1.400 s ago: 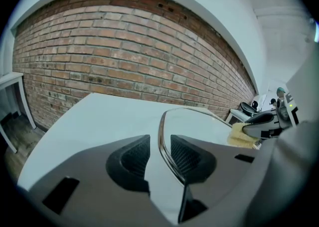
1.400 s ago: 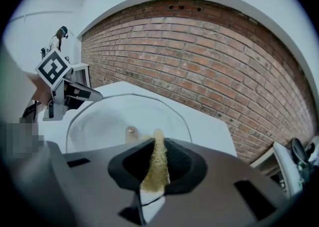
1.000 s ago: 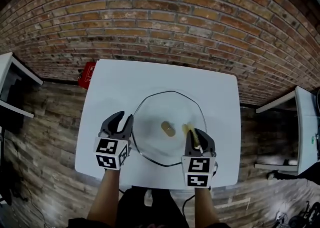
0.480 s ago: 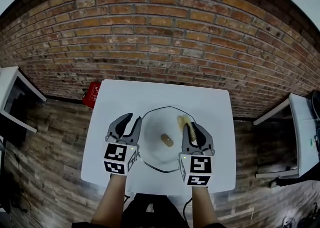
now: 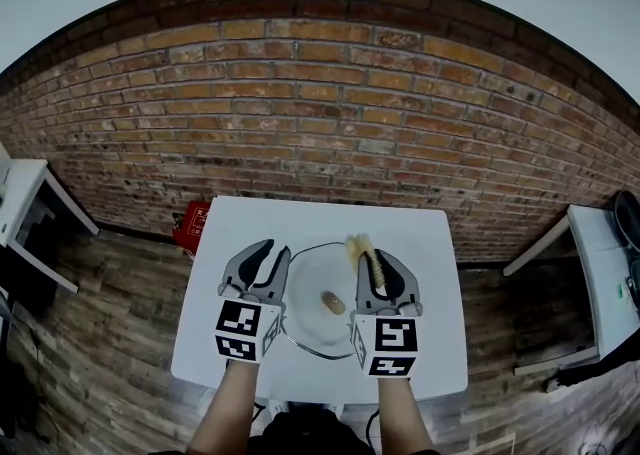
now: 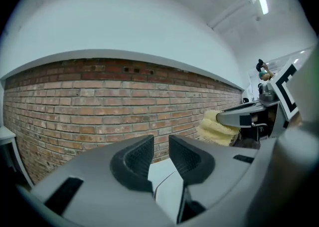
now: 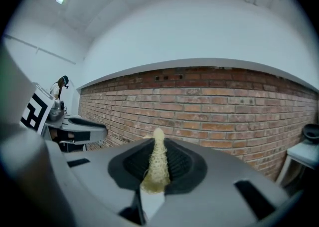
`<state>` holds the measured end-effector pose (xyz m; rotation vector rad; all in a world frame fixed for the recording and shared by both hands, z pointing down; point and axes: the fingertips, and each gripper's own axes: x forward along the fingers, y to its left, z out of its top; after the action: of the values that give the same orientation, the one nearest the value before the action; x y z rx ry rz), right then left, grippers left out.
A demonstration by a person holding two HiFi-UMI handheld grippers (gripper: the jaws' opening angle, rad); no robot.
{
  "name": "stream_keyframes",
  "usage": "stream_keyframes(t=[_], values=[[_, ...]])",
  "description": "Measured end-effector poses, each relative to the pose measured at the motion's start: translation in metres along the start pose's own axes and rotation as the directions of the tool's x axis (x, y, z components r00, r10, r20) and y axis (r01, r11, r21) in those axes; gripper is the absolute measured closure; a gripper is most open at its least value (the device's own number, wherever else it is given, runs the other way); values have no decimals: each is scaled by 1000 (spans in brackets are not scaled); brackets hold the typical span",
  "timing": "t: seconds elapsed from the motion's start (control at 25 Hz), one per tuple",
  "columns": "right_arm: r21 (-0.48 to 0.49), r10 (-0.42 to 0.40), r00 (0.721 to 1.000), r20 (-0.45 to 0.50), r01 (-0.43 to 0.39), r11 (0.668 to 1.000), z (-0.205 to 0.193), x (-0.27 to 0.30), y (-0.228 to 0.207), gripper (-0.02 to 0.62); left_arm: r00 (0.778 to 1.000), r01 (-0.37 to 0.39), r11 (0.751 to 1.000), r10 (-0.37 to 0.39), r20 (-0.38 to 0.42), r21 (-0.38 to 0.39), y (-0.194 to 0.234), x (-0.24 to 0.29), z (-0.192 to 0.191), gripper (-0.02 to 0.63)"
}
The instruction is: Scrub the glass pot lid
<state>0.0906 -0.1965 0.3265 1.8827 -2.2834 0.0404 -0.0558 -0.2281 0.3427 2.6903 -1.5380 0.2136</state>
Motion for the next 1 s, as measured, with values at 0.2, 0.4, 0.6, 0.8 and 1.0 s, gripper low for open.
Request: stream_keyframes(t=[0.2, 0.4, 0.6, 0.8, 1.0], values=[[14, 14, 999, 42, -15, 1000, 18, -8, 9, 537, 999, 8, 1000, -9, 33, 19, -5, -9, 20, 514], [30, 10, 997, 82, -12, 999, 37, -15, 10, 537, 998, 7, 999, -9, 57, 31, -4, -16, 37, 522], [24, 2, 994, 110, -5, 1000, 50, -25, 10, 537, 997, 13, 999, -16, 79, 45, -10, -21, 51, 532], [23, -6, 991, 136, 3, 1000, 62, -32, 6, 537, 995, 18, 999, -23, 98, 50, -16, -22, 62, 546], [24, -16, 988, 155, 13, 1000, 70, -37, -1, 537, 994, 17, 999, -22, 109, 50, -19, -24, 71, 554]])
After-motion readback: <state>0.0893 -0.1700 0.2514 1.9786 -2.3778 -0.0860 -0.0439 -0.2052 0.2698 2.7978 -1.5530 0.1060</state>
